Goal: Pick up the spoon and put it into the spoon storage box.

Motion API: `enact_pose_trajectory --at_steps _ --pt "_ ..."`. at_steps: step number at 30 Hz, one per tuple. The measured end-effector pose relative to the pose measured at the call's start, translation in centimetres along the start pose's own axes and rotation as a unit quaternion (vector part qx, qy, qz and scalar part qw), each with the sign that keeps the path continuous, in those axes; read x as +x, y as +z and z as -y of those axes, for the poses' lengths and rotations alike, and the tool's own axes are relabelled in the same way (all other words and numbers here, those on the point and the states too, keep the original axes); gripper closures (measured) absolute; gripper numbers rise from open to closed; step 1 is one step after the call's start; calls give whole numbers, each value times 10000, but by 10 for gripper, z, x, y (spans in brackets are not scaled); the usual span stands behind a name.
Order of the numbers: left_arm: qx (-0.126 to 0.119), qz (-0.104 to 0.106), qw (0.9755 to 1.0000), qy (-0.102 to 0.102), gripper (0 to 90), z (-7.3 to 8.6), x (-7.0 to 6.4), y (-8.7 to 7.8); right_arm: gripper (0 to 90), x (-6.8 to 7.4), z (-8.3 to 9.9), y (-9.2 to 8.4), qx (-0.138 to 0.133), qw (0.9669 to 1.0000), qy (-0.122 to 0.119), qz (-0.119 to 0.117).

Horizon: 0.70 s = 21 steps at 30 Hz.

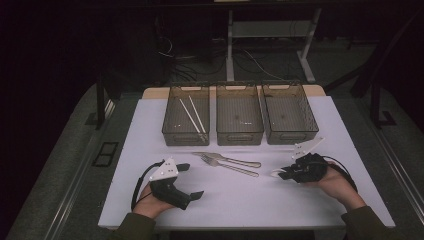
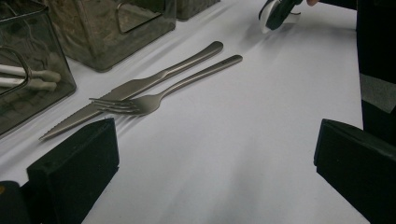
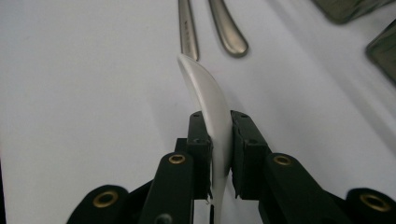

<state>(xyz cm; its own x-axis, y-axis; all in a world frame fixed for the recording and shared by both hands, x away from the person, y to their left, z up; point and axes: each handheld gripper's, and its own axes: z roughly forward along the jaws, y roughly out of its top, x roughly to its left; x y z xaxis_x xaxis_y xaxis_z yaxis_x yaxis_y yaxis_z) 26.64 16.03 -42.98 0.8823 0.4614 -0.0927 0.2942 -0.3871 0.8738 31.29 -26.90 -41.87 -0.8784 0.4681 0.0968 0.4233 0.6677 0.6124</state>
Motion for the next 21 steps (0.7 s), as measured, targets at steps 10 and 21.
enact_pose_trajectory --at_steps 10,21 --pt "-15 2 10000 -39 0 0 0 0 792 -4 -12 -9 -265 9995 140 103" --pt "-36 22 10000 -75 0 1 0 0 792 -7 -37 -11 -436 9988 144 143"
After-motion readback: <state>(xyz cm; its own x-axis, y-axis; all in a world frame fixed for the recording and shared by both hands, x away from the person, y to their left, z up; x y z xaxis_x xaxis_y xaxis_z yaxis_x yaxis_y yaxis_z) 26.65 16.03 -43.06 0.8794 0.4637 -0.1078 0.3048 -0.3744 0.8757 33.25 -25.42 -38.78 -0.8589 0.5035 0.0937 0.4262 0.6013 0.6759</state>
